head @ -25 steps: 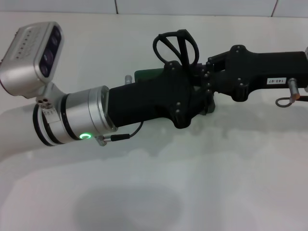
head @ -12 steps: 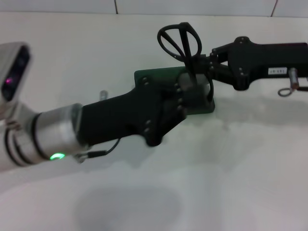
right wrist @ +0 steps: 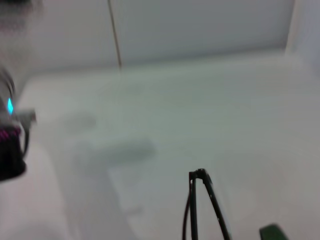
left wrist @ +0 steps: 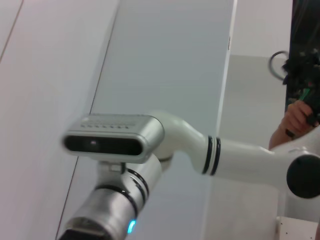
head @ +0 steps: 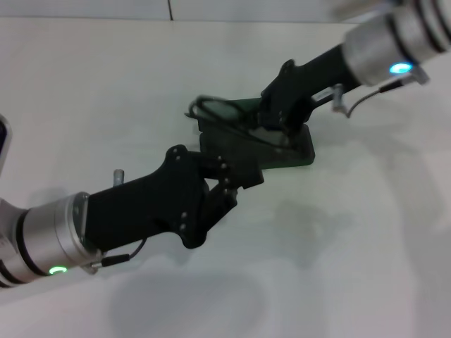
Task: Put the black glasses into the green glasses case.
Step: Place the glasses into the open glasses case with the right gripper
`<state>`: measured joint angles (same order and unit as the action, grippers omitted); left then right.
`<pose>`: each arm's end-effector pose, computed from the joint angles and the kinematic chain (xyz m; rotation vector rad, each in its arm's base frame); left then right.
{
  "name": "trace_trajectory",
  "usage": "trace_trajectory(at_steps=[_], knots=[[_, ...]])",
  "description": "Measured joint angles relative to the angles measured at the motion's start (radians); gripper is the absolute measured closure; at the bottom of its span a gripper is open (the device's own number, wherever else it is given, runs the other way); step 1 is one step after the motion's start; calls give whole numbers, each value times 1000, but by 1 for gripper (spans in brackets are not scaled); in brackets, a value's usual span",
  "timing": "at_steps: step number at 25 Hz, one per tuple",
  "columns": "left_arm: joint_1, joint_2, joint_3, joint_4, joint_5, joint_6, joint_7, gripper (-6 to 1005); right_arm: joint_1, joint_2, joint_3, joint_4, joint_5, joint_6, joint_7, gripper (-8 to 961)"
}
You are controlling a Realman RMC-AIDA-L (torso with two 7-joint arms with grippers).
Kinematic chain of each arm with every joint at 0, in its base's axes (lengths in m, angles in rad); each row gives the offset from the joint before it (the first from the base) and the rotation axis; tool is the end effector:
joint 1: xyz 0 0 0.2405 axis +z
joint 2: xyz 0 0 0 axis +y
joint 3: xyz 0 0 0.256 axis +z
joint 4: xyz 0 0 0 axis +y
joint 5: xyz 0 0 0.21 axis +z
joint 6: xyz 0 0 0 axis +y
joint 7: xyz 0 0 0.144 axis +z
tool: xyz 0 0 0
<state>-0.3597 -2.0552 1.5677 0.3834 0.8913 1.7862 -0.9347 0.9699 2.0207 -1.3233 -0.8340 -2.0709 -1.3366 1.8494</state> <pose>-0.2223 0.2432 -0.0371 -2.5872 -0.3398 -1.5550 0.0849 0.4088 -0.0411 -3.0363 0.1043 0.0298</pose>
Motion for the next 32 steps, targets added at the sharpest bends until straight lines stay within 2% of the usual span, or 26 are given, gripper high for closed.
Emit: trace_trajectory(at_steps=[4,9,15,19,32], knots=[[8,-6,0,-16,1,3,16,973,96,6,-202,25,-128,91,119,898],[23,-15,1,-37,6,10,57,973,137,8,-340,24,-170,149,192,898],[51,-29,5,-50,7,22,115,973,170,8,-402,26,-218,184,263,898],[45,-29,6,-77,18,22,123,972,182,7,-451,23,-229,212,300,898],[27,-29,3,-92,20,15,143,971,188,7,-488,40,-269,248,322,897]])
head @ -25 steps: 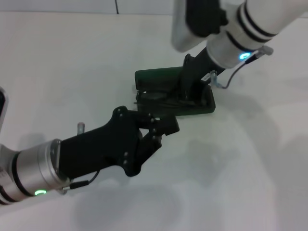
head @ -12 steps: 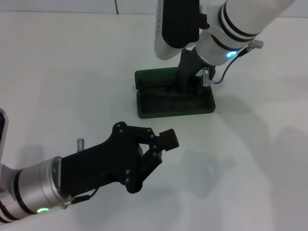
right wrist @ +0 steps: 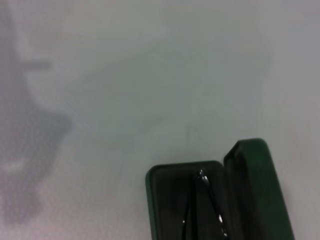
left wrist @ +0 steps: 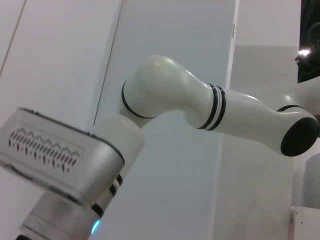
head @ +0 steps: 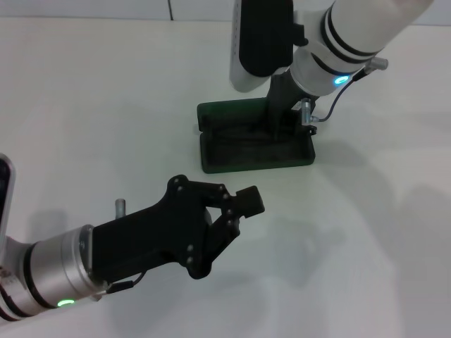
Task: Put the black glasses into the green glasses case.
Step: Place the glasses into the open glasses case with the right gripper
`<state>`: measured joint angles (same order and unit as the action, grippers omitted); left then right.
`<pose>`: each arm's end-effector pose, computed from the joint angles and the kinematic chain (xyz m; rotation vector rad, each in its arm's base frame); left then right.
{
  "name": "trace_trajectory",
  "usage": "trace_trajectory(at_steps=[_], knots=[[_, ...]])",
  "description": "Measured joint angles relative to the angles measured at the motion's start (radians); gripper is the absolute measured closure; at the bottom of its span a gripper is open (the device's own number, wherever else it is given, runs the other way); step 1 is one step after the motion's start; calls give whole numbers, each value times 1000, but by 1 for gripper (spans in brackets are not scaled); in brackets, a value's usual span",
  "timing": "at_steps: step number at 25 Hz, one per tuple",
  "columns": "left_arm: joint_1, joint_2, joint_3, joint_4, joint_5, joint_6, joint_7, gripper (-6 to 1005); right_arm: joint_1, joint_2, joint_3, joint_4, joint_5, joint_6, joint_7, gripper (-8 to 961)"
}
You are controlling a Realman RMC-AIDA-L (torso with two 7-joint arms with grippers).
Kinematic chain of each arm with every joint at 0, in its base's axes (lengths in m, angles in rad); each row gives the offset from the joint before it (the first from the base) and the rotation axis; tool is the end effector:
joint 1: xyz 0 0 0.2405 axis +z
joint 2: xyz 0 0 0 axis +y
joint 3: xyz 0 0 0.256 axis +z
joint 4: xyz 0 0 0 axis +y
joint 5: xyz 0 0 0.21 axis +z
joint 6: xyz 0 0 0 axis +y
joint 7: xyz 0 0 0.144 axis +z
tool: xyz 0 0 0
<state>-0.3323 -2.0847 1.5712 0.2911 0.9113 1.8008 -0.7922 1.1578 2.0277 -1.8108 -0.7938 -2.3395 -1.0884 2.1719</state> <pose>-0.2352 0.2220 -0.0532 -2.5522 -0.3193 -1.5083 0.0631 0.4169 -0.0947 -2.7978 -0.2198 -0.6299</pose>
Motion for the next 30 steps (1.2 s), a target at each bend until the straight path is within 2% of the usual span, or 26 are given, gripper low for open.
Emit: trace_trajectory(at_steps=[7,25,30], knots=[[-25,0,-1,-22,0,-2,1,971,3,0,-26,7,-15,21,8,897],[-30,-2,-2,-23,-1,-5,1,969,4,0,-36,5,-18,22,27,898],[-24,-2,-2,-23,-1,0,1,969,2,0,-41,-13,-21,9,43,771]])
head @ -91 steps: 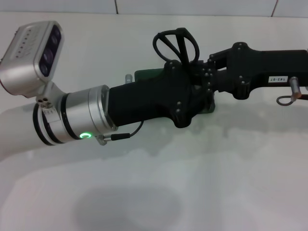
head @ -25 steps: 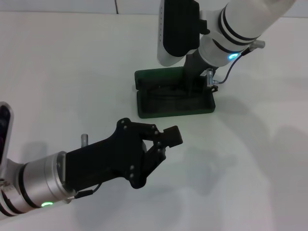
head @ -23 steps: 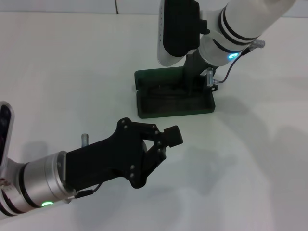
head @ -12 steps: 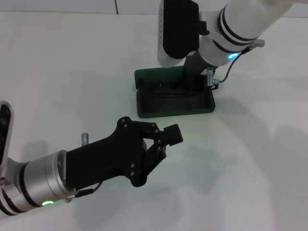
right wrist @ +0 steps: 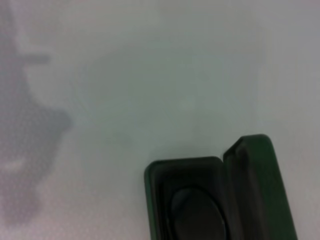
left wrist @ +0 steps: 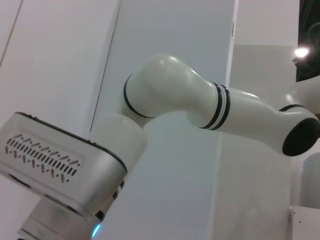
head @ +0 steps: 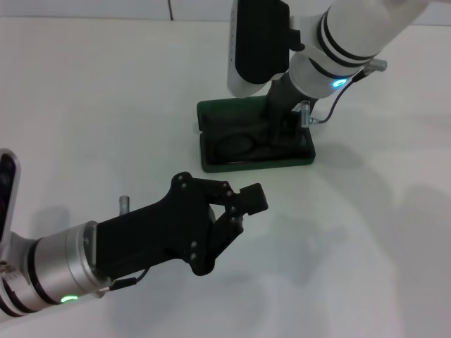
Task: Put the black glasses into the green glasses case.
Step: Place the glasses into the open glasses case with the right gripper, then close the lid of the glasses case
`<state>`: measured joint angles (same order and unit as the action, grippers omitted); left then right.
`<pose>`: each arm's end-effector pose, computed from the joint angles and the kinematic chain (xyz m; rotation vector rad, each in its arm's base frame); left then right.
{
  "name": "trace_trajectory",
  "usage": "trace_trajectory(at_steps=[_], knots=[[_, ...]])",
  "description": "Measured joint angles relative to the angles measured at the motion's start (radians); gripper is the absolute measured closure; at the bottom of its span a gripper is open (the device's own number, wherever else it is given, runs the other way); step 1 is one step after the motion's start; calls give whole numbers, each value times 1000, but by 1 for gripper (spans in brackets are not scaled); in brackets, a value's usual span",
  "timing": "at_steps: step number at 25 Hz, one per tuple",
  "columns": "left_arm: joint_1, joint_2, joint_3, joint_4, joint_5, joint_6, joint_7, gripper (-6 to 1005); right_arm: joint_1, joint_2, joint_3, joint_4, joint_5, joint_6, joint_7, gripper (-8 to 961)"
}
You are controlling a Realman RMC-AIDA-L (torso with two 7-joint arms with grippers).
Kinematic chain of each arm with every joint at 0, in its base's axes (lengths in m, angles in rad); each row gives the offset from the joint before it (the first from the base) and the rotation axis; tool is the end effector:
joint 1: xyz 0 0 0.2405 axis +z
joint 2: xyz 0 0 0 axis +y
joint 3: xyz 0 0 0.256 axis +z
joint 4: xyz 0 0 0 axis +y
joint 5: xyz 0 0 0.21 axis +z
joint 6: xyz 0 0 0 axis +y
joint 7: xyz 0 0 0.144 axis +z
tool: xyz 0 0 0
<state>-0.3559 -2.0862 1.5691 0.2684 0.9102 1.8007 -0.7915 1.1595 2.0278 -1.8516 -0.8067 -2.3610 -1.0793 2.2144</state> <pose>-0.2331 0.2255 -0.0548 -2.5605 -0.3226 -1.5091 0.0632 0.4153 -0.0975 -2.7731 -0.2311 -0.6627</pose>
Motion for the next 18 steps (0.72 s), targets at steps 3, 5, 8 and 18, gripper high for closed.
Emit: trace_trajectory(at_steps=[3,5,8,18], knots=[[6,1,0,0,-4,3,0,969,-21,0,4,-32,4,-11,6,706],[11,4,-1,0,-13,4,-1,969,-49,0,9,-77,7,-24,12,707],[13,15,-4,1,-38,5,-7,969,-128,0,32,-185,12,-54,26,707],[-70,142,-100,52,-49,7,-123,967,-534,-5,294,-446,274,-195,-168,710]])
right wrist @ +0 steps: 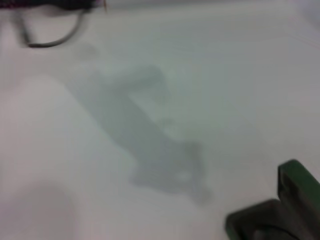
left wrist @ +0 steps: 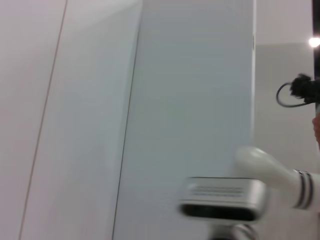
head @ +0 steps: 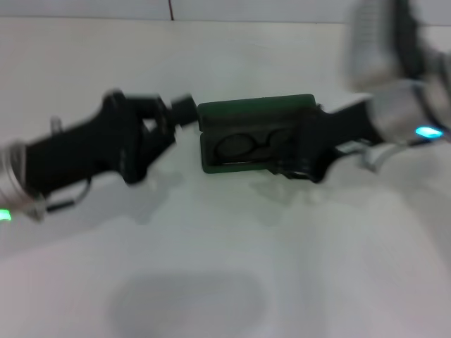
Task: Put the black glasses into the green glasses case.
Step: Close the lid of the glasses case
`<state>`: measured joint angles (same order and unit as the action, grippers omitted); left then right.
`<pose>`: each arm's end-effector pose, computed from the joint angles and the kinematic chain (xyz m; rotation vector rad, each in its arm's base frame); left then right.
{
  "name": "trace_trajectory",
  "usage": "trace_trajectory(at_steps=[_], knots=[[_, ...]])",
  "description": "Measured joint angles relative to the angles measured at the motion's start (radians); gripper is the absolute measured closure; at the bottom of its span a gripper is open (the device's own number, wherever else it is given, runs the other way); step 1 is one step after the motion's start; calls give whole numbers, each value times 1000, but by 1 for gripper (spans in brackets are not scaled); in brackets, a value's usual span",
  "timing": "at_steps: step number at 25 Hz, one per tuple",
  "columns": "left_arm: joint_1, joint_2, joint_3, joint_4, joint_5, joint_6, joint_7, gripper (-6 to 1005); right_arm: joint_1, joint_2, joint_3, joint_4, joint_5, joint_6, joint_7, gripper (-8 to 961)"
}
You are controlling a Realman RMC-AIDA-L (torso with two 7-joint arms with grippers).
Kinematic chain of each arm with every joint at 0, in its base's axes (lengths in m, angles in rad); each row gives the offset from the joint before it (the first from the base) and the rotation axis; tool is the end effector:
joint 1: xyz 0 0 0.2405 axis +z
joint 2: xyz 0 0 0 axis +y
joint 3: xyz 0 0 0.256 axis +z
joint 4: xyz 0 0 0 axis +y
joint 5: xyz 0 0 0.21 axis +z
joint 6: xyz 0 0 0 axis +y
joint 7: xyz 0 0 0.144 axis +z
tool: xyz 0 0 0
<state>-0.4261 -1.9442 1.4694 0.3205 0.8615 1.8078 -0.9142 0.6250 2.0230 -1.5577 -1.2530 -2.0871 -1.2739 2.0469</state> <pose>-0.2413 0.2765 0.0116 -2.5086 -0.2461 -1.4566 0.1213 0.3586 -0.0391 -2.9473 0.1875 -0.0078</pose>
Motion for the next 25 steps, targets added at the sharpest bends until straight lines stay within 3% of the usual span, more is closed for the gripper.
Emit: trace_trajectory(at_steps=[1,3,5,9,13,17,19,20,25], knots=[[0,0,0,0,0,0,0,967,-47,1,44,-9,50,-27,-55,710],[-77,55,-20,3,4,-44,-82,966,-137,4,146,0,175,-97,-159,711],[-134,89,-29,28,32,-116,-176,964,-196,2,223,41,281,-162,-244,711],[-193,110,-32,96,153,-251,-273,950,-270,-2,281,155,434,-229,-394,712],[-314,81,-33,109,338,-447,-330,925,-348,-6,333,247,531,-261,-502,711],[-405,29,-33,106,487,-643,-378,768,-370,-4,409,342,540,-312,-555,709],[-419,17,-33,106,514,-674,-386,725,-370,-5,431,382,541,-326,-574,709],[-439,-7,-34,106,562,-745,-408,721,-370,-5,439,400,542,-329,-585,708],[-447,-36,-34,103,634,-832,-441,715,-361,-5,454,443,545,-333,-618,707]])
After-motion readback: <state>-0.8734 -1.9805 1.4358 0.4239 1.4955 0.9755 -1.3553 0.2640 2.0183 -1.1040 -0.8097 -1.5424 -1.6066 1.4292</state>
